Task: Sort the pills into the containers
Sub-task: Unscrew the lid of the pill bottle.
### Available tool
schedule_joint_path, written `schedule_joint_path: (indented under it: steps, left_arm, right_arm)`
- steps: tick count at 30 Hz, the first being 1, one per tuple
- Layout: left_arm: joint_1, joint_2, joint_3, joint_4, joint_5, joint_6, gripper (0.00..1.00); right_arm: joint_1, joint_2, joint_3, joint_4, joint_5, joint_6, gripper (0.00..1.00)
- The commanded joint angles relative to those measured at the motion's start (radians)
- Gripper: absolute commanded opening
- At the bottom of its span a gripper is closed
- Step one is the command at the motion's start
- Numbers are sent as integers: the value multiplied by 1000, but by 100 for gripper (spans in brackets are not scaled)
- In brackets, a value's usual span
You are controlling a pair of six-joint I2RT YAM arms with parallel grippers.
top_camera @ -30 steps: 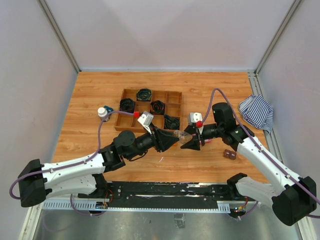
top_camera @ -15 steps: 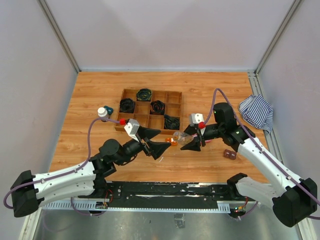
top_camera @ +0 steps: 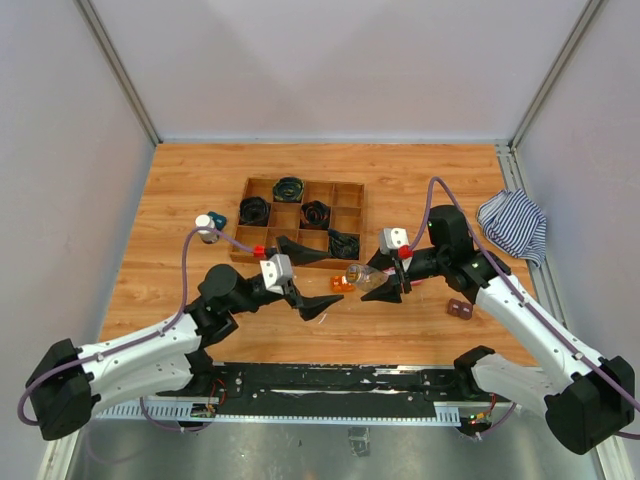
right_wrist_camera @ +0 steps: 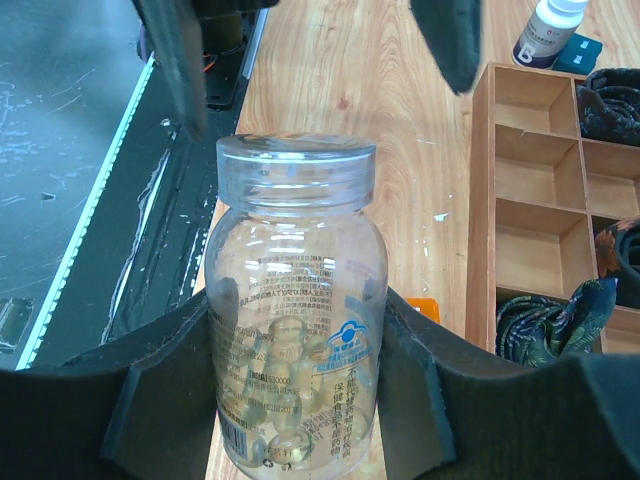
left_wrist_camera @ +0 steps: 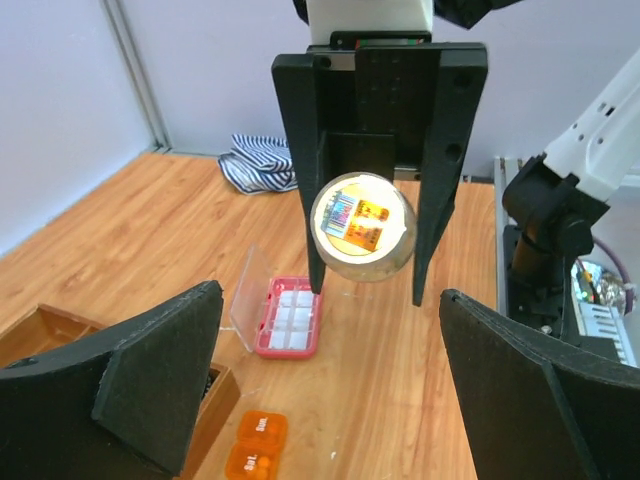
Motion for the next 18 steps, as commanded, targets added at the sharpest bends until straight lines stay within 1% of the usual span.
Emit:
schedule_joint_path:
  steps: [1, 4, 8, 10, 12, 18]
  left_arm:
    - [54, 85, 90, 13, 169, 34, 99]
    - [55, 145, 120, 24, 196, 9, 99]
    - [55, 183, 122, 80, 215, -30, 98]
    - [56, 194, 120, 108, 220, -55, 94]
    - [55, 206, 122, 130, 230, -74, 87]
    - [55, 235, 114, 234, 205, -143, 85]
  right_arm:
    - [-13, -5, 35, -9, -40, -19, 1]
    - [-13, -4, 35, -11, -40, -22, 1]
    - [-13, -2, 35, -10, -40, -23, 1]
    - [-13, 1, 37, -15, -40, -25, 1]
    - [-13, 4, 39, -18, -45, -29, 0]
    - [-13, 5, 38, -18, -45, -29, 1]
